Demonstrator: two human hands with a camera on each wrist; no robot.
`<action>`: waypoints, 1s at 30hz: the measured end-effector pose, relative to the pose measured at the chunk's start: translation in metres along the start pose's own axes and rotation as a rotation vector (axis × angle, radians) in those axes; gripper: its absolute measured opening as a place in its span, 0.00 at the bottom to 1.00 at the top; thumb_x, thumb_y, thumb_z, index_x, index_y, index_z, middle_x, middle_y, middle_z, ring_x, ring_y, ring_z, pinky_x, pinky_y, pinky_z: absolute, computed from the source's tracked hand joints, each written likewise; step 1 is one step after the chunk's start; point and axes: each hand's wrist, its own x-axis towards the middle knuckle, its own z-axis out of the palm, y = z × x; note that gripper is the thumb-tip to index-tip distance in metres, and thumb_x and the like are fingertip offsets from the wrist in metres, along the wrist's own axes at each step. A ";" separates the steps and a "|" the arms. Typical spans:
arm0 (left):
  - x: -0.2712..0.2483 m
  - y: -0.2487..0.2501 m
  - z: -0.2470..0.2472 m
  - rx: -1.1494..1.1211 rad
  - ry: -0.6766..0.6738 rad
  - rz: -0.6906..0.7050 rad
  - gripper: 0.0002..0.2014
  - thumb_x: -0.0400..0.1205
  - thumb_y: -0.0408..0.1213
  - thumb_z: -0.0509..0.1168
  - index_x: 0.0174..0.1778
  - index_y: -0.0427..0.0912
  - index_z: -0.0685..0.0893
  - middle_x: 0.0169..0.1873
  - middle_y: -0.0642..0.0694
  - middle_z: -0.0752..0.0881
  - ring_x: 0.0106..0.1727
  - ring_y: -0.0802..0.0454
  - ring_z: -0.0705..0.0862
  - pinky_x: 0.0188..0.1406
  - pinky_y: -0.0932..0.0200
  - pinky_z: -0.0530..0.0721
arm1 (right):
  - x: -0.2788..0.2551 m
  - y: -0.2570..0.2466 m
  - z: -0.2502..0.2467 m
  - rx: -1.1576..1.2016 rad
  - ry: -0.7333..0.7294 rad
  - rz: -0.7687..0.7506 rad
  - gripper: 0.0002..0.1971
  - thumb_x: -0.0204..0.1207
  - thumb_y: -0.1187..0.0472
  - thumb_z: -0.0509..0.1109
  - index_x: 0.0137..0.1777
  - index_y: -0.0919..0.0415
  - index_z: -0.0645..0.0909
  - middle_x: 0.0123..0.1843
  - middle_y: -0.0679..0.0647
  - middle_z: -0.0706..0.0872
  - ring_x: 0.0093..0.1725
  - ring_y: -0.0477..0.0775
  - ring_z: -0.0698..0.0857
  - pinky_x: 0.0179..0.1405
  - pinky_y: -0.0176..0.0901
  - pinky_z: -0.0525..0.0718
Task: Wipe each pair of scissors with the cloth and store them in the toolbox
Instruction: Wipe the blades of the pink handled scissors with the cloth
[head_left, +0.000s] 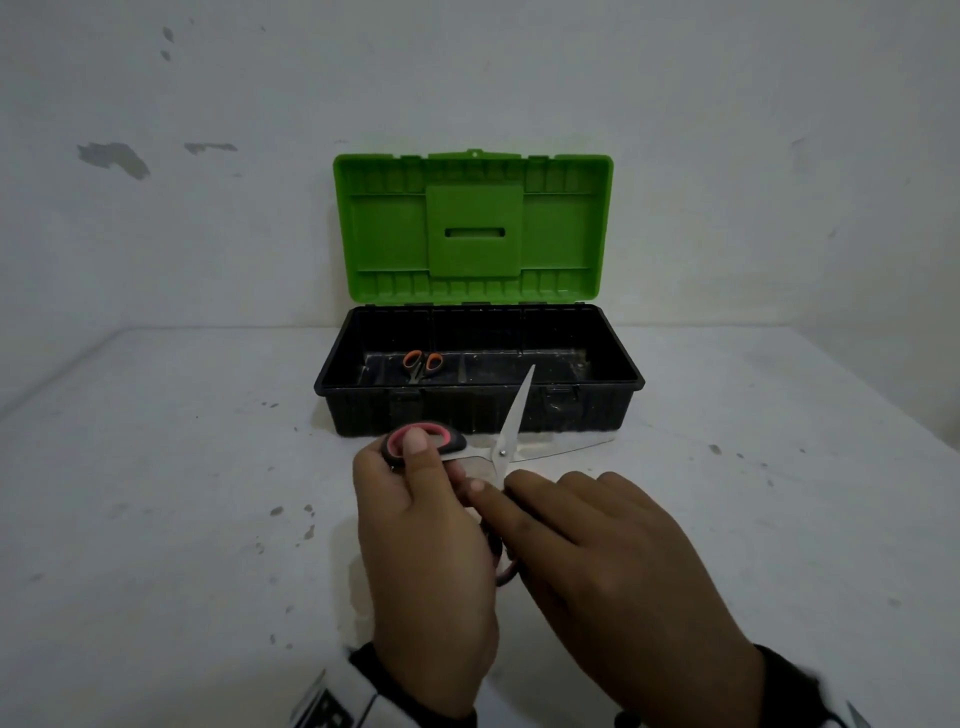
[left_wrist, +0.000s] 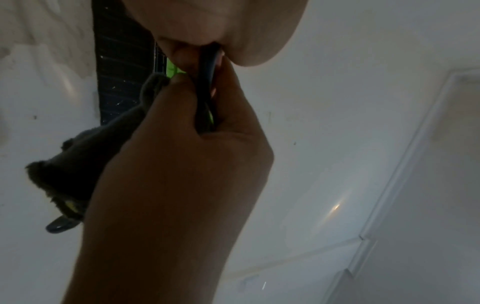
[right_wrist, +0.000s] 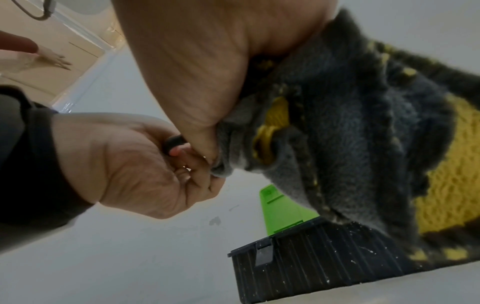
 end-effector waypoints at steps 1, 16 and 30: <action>0.001 -0.001 -0.001 0.004 0.001 0.004 0.10 0.88 0.52 0.54 0.51 0.56 0.79 0.37 0.49 0.83 0.40 0.51 0.85 0.32 0.49 0.84 | -0.001 0.001 0.001 -0.012 -0.018 0.000 0.23 0.79 0.63 0.58 0.72 0.55 0.80 0.57 0.52 0.87 0.41 0.51 0.79 0.40 0.41 0.65; 0.014 0.002 -0.009 -0.202 0.041 -0.020 0.15 0.87 0.56 0.55 0.45 0.54 0.83 0.27 0.53 0.69 0.25 0.58 0.66 0.18 0.64 0.66 | -0.013 0.004 -0.024 0.494 0.199 0.392 0.15 0.74 0.51 0.73 0.61 0.46 0.81 0.48 0.40 0.86 0.42 0.37 0.85 0.42 0.29 0.83; 0.002 0.000 -0.002 -0.140 0.057 0.117 0.15 0.86 0.55 0.55 0.52 0.52 0.83 0.17 0.53 0.67 0.19 0.57 0.63 0.17 0.61 0.63 | 0.024 -0.019 -0.007 0.219 0.324 0.327 0.10 0.76 0.61 0.71 0.54 0.63 0.89 0.47 0.54 0.84 0.41 0.50 0.82 0.40 0.40 0.84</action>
